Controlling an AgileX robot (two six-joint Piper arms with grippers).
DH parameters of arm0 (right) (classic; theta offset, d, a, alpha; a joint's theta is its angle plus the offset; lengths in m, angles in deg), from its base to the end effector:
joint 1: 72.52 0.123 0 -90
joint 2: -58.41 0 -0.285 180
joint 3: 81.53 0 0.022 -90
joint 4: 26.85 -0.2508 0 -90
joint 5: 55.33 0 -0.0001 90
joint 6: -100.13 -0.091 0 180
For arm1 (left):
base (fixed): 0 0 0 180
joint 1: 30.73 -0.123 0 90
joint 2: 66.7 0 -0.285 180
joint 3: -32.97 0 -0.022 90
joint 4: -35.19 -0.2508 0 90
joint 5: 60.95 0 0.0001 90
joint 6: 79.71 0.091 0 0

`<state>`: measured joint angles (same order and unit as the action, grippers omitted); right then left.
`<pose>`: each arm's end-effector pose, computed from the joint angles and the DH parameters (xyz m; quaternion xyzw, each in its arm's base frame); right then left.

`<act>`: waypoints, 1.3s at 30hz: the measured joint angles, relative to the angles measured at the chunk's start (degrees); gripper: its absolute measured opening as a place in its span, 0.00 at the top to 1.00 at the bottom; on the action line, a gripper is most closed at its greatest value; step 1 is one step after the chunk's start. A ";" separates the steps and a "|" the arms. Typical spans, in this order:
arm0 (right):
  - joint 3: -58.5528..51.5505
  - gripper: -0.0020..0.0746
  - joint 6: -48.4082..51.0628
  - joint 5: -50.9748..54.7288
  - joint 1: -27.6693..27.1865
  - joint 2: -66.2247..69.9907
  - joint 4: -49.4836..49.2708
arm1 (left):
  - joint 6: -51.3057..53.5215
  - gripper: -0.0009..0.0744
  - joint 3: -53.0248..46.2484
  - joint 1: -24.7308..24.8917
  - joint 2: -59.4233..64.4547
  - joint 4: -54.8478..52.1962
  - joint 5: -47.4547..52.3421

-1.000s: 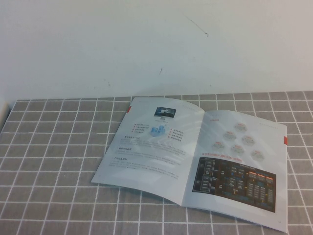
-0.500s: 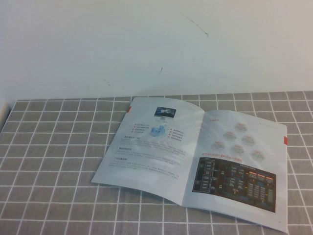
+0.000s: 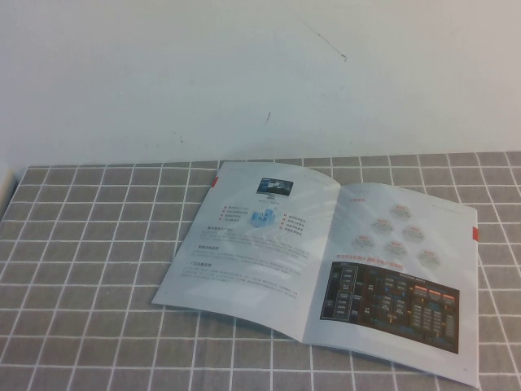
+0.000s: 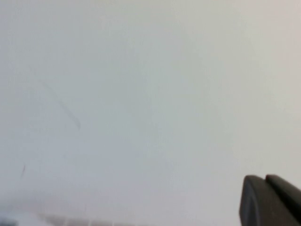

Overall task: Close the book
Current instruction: 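Close the open booklet and leave it lying on the table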

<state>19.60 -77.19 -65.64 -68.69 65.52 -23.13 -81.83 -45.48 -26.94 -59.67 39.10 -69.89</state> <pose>0.0538 0.0047 0.2202 -0.0589 0.6107 -0.0137 0.7895 0.0539 -0.0026 0.2206 -0.0160 0.6193 -0.0636 0.7824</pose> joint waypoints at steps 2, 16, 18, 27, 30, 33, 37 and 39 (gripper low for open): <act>0.00 0.98 0.00 -8.31 0.00 0.00 0.02 | 0.00 0.99 0.00 0.00 0.00 0.00 -6.05; 0.00 0.98 -0.10 -29.64 0.00 0.00 -3.33 | 0.00 0.99 0.00 0.00 0.00 0.79 -18.29; 0.13 0.98 -0.10 -26.94 0.00 0.00 -3.73 | 0.00 0.99 0.00 0.00 0.00 1.88 -18.29; 14.52 0.98 -0.10 12.84 0.00 0.00 -4.21 | 8.28 0.99 7.34 0.00 0.00 2.86 1.87; 17.80 0.98 -0.10 21.52 0.00 1.36 -4.21 | 11.74 0.99 12.08 0.00 1.88 2.86 6.04; 20.40 0.98 -0.13 27.61 0.00 5.87 -5.14 | 11.84 0.99 17.47 0.00 6.49 3.31 11.44; 25.02 0.98 0.86 33.49 0.00 13.90 -7.89 | 11.84 0.99 24.90 0.00 14.90 5.16 21.58; 27.66 0.98 3.36 36.29 0.00 18.20 -9.23 | 11.84 0.99 28.49 0.00 19.39 5.74 26.67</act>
<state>47.26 -73.83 -29.35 -68.69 83.72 -32.35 -69.99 -16.98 -26.94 -40.28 44.84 -43.22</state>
